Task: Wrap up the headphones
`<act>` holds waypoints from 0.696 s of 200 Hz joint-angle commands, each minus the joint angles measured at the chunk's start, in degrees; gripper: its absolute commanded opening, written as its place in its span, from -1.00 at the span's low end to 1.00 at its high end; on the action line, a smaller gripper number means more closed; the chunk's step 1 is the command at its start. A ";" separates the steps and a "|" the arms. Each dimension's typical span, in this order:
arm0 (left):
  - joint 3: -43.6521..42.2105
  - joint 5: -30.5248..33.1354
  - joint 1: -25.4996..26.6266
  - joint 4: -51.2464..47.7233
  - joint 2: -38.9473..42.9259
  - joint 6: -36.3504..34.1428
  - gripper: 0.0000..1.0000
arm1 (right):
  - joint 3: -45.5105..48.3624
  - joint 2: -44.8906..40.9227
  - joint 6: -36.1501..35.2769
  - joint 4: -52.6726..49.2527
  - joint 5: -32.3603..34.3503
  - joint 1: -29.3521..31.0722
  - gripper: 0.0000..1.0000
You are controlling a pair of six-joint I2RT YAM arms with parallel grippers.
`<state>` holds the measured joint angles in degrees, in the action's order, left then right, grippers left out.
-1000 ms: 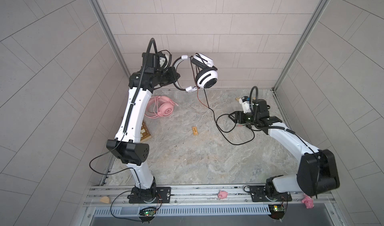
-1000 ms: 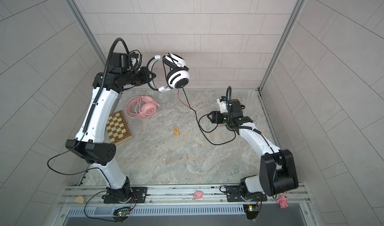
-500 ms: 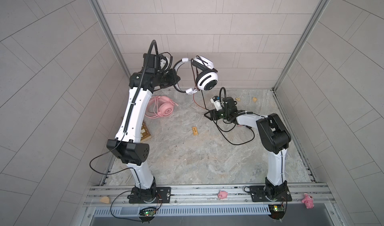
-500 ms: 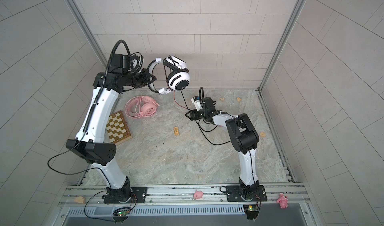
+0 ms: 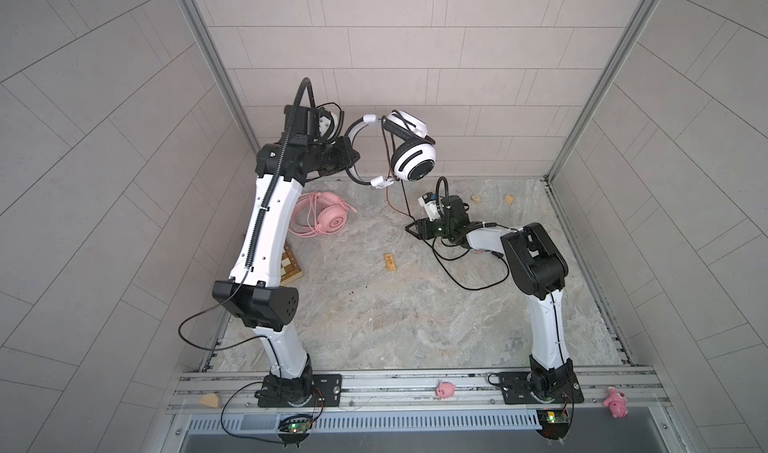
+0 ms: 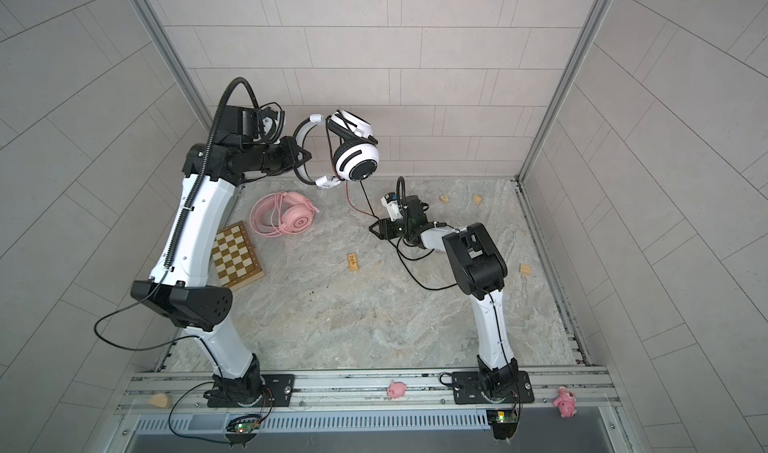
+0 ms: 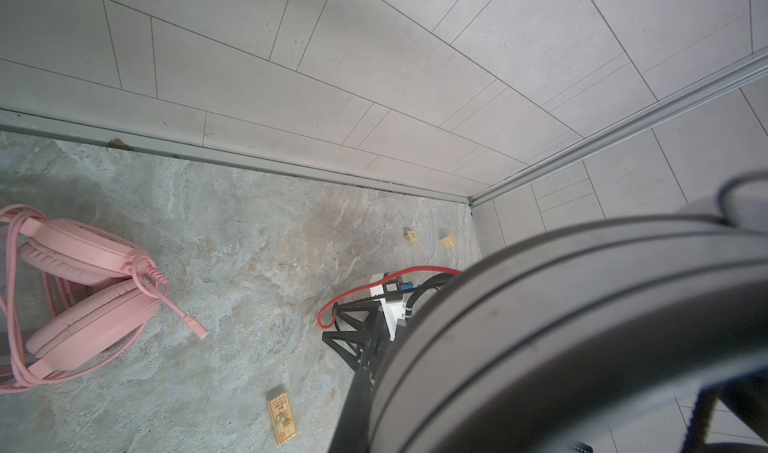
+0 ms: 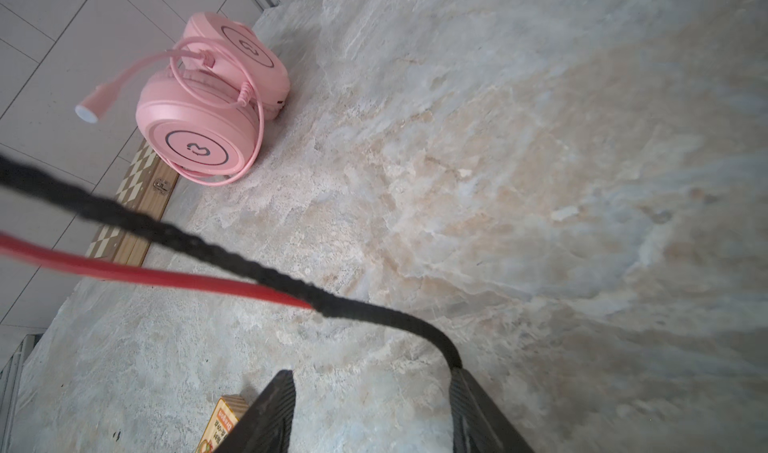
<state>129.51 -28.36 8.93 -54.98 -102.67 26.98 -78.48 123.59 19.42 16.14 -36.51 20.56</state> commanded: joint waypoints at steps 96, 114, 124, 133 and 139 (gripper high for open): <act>3.96 -2.76 0.02 0.16 1.78 0.24 -1.00 | -7.74 0.77 -5.66 -9.12 5.49 -0.77 0.17; 3.60 -2.06 -0.06 -0.48 2.11 -0.48 -1.00 | -3.46 -2.15 -6.77 -7.77 7.26 -1.29 0.17; 3.12 -1.83 -0.07 -0.26 2.38 -0.53 -1.00 | -1.99 -3.19 -7.43 -7.61 6.88 -1.40 0.16; 2.53 -2.00 -0.03 0.48 2.48 -0.36 -1.00 | -1.13 -3.76 -8.10 -7.62 6.77 -1.40 0.16; 2.33 -2.20 -0.04 0.79 2.40 -0.14 -1.00 | -0.52 -4.23 -8.62 -7.70 6.53 -1.40 0.16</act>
<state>130.50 -28.67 8.93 -57.28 -102.65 26.00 -81.38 123.04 14.48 10.00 -31.57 19.53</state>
